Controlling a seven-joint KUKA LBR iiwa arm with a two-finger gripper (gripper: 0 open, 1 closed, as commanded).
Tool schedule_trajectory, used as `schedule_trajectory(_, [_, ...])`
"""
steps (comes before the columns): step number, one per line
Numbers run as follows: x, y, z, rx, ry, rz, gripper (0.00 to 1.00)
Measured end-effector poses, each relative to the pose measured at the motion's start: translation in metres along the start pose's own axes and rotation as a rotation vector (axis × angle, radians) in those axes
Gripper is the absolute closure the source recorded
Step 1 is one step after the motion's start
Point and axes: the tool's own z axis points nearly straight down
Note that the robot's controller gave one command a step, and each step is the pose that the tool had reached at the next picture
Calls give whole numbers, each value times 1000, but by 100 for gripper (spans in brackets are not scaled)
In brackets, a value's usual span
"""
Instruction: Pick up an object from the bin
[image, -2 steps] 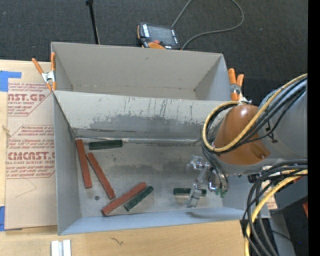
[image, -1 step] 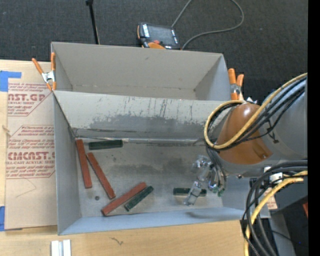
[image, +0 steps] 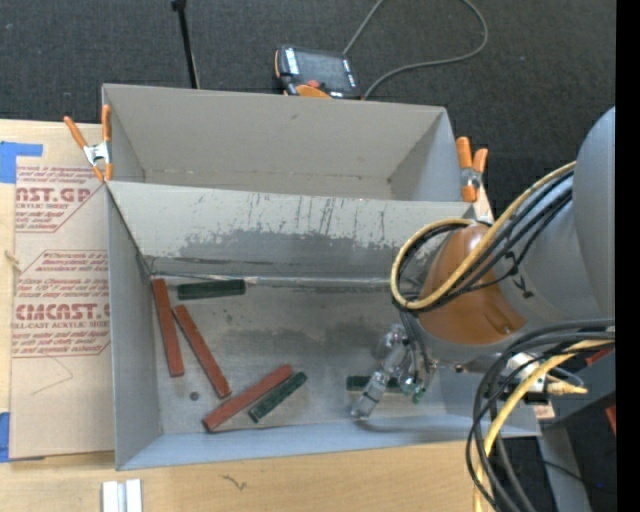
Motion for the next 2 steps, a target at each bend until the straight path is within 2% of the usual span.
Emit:
schedule_trajectory(1, [1, 0, 1, 0, -2, 0, 0])
schedule_trajectory(2, [0, 0, 0, 0, -4, 0, 100])
